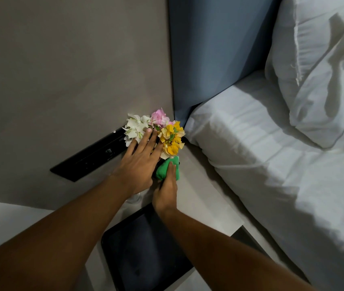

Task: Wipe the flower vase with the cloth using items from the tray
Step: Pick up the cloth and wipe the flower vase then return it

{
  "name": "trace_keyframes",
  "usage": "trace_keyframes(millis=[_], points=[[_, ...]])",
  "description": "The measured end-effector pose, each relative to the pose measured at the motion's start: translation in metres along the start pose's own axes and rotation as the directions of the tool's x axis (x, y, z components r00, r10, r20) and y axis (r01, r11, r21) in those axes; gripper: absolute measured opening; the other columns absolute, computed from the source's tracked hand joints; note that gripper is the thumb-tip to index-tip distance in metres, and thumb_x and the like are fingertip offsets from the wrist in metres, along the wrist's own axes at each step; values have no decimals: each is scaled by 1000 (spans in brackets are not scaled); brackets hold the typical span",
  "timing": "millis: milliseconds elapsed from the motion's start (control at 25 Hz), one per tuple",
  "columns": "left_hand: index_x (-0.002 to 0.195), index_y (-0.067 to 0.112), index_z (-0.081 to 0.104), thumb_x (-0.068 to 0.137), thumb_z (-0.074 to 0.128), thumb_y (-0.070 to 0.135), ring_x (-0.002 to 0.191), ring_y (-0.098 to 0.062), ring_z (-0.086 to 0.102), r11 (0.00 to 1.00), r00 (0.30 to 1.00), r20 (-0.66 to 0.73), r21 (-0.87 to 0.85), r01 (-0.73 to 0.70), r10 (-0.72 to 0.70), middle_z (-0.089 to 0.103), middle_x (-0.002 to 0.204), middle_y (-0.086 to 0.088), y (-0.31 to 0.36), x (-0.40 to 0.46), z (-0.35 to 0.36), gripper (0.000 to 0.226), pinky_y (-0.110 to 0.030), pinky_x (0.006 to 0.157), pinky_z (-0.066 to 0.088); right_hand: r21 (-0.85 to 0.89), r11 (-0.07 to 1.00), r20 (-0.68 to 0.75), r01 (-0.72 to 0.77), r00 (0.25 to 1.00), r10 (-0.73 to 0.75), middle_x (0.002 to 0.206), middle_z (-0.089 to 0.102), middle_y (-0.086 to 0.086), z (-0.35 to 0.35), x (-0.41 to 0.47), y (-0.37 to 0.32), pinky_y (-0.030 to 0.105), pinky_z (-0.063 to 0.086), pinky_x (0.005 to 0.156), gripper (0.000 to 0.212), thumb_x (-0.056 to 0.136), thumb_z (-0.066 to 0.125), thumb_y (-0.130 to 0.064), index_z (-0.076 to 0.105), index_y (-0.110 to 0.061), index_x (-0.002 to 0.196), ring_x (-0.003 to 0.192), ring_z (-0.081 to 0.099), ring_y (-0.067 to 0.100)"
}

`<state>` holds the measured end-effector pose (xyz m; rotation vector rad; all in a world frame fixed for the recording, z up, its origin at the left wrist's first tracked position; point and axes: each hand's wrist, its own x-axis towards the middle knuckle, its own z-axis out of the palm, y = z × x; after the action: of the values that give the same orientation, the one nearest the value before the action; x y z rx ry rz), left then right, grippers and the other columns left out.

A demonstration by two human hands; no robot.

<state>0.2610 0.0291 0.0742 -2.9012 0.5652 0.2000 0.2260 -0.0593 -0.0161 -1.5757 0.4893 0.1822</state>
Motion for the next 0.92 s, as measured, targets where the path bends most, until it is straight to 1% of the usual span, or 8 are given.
trace_keyframes(millis=[120, 400, 520, 640, 720, 760, 840, 920], points=[[149, 8, 3, 80, 51, 20, 146, -33, -17, 1000, 1000, 16, 11, 1, -1, -3, 161, -18, 1, 0, -3, 85, -52, 119, 11, -141, 980, -9, 137, 990, -140, 153, 41, 18, -1, 18, -13, 48, 33, 117, 57, 98, 48, -3, 30, -9, 152, 139, 43, 31], [148, 7, 5, 78, 53, 16, 146, -32, -17, 1000, 999, 32, -10, -15, 16, -3, 161, -18, 0, -2, -6, 86, -52, 118, 11, -211, 968, -29, 138, 989, -148, 153, 42, 15, -14, 54, -22, 45, 32, 118, 62, 91, 40, 13, 32, -3, 150, 142, 39, 30], [148, 8, 6, 77, 55, 18, 147, -32, -17, 1000, 999, 34, -18, -10, 10, -2, 162, -17, 1, -1, -7, 88, -52, 118, 11, -343, 921, 66, 185, 983, -173, 149, 47, 17, -15, 40, -11, 48, 37, 114, 61, 92, 53, 3, 34, -8, 150, 135, 47, 30], [149, 8, 6, 79, 54, 25, 147, -32, -16, 1000, 1000, 24, 1, -10, 10, -1, 162, -17, 0, -1, -5, 86, -51, 119, 11, -71, 997, 37, 8, 999, -6, 123, 71, 11, 1, -8, 5, 39, 55, 99, 51, 95, 61, -40, 52, -13, 138, 113, 69, 24], [149, 8, 7, 83, 50, 28, 147, -32, -16, 1000, 1000, 9, -13, -9, 9, 0, 162, -17, 0, -1, -3, 81, -50, 119, 9, 149, 988, 105, -44, 994, 29, 116, 75, 12, 8, -24, 12, 30, 62, 80, 52, 95, 59, -45, 54, -12, 136, 106, 72, 23], [149, 8, 8, 83, 49, 28, 147, -32, -16, 1000, 1000, 5, -23, -9, 9, 0, 162, -17, -1, -2, -2, 80, -50, 119, 9, 80, 996, 59, -36, 998, 32, 120, 73, 15, 10, -21, 9, 30, 62, 77, 50, 97, 58, -40, 53, -10, 137, 109, 71, 25], [149, 9, 9, 79, 49, 24, 147, -32, -15, 999, 1000, -1, -47, -9, 9, 1, 162, -16, -1, -1, -2, 83, -51, 119, 10, -257, 962, -62, 92, 992, -111, 132, 63, 19, 4, -7, -6, 38, 58, 92, 46, 99, 56, -23, 48, -7, 141, 121, 62, 31], [149, 9, 8, 73, 54, 19, 147, -31, -15, 998, 1000, 10, -65, -8, 9, 1, 162, -16, -2, 0, -2, 89, -53, 118, 11, -224, 972, -54, 75, 995, -89, 136, 58, 16, 5, 17, -13, 39, 47, 106, 47, 96, 53, -8, 44, -8, 142, 124, 56, 32]])
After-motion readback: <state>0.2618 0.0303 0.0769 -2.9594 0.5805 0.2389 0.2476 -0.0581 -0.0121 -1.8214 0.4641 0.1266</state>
